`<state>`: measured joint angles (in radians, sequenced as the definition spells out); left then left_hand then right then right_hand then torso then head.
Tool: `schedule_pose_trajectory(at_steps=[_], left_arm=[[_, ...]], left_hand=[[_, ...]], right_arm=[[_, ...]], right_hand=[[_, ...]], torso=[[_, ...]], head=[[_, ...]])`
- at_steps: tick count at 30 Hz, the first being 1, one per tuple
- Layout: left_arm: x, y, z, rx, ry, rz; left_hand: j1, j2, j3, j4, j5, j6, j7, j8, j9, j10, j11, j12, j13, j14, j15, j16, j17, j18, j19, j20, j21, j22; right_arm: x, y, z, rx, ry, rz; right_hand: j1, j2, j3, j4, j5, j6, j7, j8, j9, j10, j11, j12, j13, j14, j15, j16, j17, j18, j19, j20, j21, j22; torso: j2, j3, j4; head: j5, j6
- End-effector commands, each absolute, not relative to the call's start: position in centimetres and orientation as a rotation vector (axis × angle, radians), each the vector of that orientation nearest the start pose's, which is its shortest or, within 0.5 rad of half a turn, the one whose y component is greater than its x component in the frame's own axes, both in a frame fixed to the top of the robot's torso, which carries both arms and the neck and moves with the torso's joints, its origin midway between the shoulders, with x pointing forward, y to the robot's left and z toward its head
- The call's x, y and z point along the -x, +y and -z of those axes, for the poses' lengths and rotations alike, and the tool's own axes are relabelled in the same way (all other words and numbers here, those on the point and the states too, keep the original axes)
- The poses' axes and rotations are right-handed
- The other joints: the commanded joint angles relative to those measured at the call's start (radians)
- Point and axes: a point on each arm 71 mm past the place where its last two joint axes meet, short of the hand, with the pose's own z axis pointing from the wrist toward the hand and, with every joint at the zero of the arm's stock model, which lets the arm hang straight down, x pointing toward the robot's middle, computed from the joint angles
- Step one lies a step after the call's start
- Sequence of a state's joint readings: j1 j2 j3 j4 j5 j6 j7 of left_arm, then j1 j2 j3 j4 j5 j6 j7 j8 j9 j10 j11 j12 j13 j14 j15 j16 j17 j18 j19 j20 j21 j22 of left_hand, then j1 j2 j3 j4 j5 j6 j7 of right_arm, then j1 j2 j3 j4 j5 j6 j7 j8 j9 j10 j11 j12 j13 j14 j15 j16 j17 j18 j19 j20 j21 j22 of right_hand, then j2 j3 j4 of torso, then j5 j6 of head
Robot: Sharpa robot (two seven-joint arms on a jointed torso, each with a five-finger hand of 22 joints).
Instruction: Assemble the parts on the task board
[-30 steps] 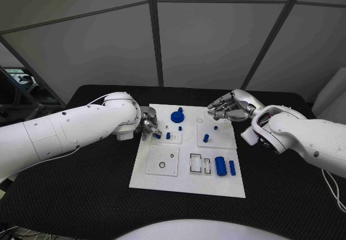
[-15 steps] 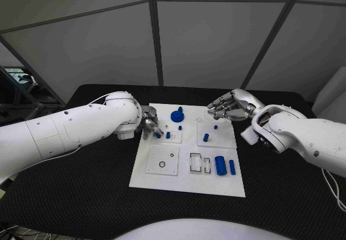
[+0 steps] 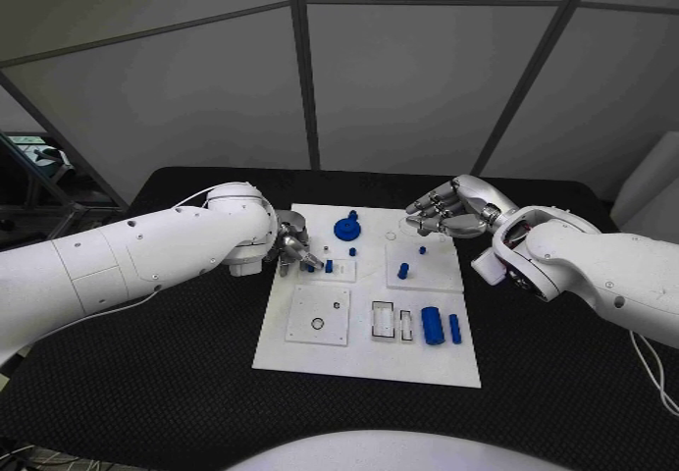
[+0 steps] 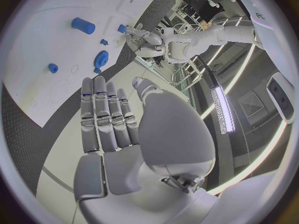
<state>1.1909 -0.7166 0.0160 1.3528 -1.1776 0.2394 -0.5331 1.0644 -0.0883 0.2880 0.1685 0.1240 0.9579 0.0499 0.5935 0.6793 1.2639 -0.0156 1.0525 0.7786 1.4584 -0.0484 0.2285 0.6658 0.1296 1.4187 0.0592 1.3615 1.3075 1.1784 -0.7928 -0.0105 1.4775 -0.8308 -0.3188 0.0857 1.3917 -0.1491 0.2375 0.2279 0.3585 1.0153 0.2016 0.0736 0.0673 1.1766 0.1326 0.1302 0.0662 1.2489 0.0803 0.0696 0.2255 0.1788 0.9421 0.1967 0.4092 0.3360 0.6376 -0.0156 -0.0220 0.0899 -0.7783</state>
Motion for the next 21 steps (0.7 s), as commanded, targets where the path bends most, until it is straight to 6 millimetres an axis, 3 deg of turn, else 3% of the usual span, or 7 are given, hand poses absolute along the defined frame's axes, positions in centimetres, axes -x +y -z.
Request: schedule_pose_trajectory(at_steps=[1,7,14,21], left_arm=[[-50.9,20.4,22.6,0.104,2.34,0.299],[-51.0,20.6,22.6,0.113,2.334,0.296],[-51.0,20.9,22.4,0.132,2.313,0.299],[-51.1,21.7,21.8,0.223,2.253,0.335]], left_hand=[[-0.002,0.011,-0.012,0.003,-0.005,0.006,-0.002,-0.004,-0.002,0.005,0.001,0.003,-0.001,0.001,-0.003,-0.003,0.001,-0.067,0.004,0.0,0.004,0.048],[0.007,0.02,-0.048,0.013,-0.004,0.008,-0.002,-0.006,-0.004,0.005,0.001,0.003,0.0,0.001,-0.004,-0.004,0.002,-0.067,0.005,0.0,0.004,0.05],[-0.003,0.028,-0.118,0.05,-0.003,0.011,-0.001,-0.007,-0.006,0.007,0.002,0.006,0.002,0.001,-0.003,-0.004,0.003,-0.067,0.008,0.0,0.004,0.053],[0.001,0.046,-0.159,0.081,0.007,-0.001,0.003,-0.012,-0.008,-0.018,0.005,-0.023,-0.039,0.001,-0.001,-0.005,0.003,-0.063,-0.003,0.001,-0.013,0.039]], right_arm=[[-49.4,-18.7,18.6,-0.372,1.707,-1.103],[-49.4,-18.7,18.6,-0.372,1.708,-1.102],[-49.4,-18.7,18.6,-0.372,1.708,-1.101],[-49.5,-18.8,18.6,-0.374,1.709,-1.098]], right_hand=[[-0.009,0.001,-0.005,0.001,0.006,-0.007,-0.001,-0.002,0.0,-0.006,0.0,0.004,-0.001,-0.001,0.005,-0.005,-0.001,0.003,0.005,-0.001,-0.004,-0.001],[-0.01,0.001,-0.006,0.001,0.007,-0.008,-0.001,-0.002,0.0,-0.007,0.001,0.004,-0.001,-0.001,0.006,-0.005,-0.002,0.003,0.006,-0.001,-0.005,-0.001],[-0.012,0.001,-0.006,0.003,0.008,-0.008,-0.001,-0.002,0.0,-0.008,0.001,0.005,-0.001,-0.002,0.006,-0.005,-0.002,0.002,0.006,-0.001,-0.007,-0.002],[-0.013,0.002,-0.007,0.004,0.009,-0.009,-0.001,-0.002,0.0,-0.008,0.001,0.005,0.0,-0.003,0.006,-0.006,-0.003,0.002,0.006,-0.001,-0.008,-0.003]], torso=[[0.001,0.0004,-0.0002],[0.0,0.0002,-0.0001],[0.0,-0.0008,0.0],[-0.001,0.0004,0.0001]], head=[[-0.001,0.0],[-0.001,-0.001],[-0.003,0.001],[-0.003,0.0]])
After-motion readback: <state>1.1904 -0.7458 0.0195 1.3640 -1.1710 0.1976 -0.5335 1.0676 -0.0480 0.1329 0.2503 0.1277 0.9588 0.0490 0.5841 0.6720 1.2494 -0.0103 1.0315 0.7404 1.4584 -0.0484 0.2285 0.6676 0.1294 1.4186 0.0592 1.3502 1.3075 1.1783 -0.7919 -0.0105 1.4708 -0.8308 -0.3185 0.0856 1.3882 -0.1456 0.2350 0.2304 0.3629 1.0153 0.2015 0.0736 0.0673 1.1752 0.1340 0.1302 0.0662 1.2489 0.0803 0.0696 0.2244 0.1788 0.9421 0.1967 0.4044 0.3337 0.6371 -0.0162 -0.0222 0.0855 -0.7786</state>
